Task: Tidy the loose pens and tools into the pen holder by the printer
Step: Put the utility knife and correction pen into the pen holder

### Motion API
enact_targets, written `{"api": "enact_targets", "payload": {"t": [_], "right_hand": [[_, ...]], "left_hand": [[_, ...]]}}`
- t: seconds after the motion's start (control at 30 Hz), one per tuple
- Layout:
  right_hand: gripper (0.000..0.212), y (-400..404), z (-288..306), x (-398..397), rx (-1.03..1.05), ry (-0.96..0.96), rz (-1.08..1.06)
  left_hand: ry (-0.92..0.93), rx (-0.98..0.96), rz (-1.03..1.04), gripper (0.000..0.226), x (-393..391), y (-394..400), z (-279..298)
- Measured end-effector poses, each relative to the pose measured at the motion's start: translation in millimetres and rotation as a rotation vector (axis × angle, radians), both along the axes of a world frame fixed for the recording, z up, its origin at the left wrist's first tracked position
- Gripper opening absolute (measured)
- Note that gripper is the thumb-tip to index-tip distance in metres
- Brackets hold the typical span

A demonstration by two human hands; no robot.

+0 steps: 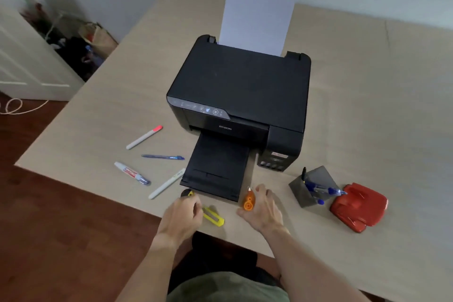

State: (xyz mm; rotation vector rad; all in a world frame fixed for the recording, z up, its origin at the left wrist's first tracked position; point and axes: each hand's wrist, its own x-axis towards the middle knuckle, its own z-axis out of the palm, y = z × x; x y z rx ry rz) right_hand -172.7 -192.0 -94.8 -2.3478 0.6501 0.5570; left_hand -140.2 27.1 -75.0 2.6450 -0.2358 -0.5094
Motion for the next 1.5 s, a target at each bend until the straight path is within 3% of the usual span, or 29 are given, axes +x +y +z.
{"api": "enact_targets", "payload": {"t": [0.07,0.13,0.27,0.37,0.53,0.8,1.0,1.13,1.33,1.5], "right_hand": [[0.068,7,-5,2,-0.029,-0.002,0.003],[0.064,11,-10,3,-0.058,-0.011,0.012],[0.041,10,-15,-2,-0.130,-0.071,0.073],[0.031,2,-14,-11,-0.195,-0.114,0.108],[0.033,-18,-6,-28,-0.191,-0.165,0.068],[0.032,-46,23,-52,-0.140,-0.604,0.167],[0.034,-78,52,-43,-0.318,-0.771,-0.045],[0.030,-106,59,-42,-0.375,-0.705,-0.238],[0.034,-127,55,-35,-0.415,-0.490,-0.202],[0.043,-134,55,-30,-0.370,-0.423,-0.211]], "left_hand": [[0.033,0.066,-0.002,0.016,-9,5,-7],[0.061,0.103,0.003,0.036,-14,8,-13],[0.056,0.143,-0.055,0.060,-16,6,-24],[0.014,0.197,-0.148,0.053,-14,1,-29],[-0.014,0.197,-0.262,0.033,-9,-15,-31],[0.094,0.016,-0.500,0.028,-18,-72,-17],[0.151,-0.091,-0.525,0.018,-4,-120,5],[0.088,-0.160,-0.515,0.014,10,-138,19],[-0.081,-0.217,-0.495,0.023,30,-149,44],[-0.094,-0.281,-0.507,0.022,43,-161,57]]}}
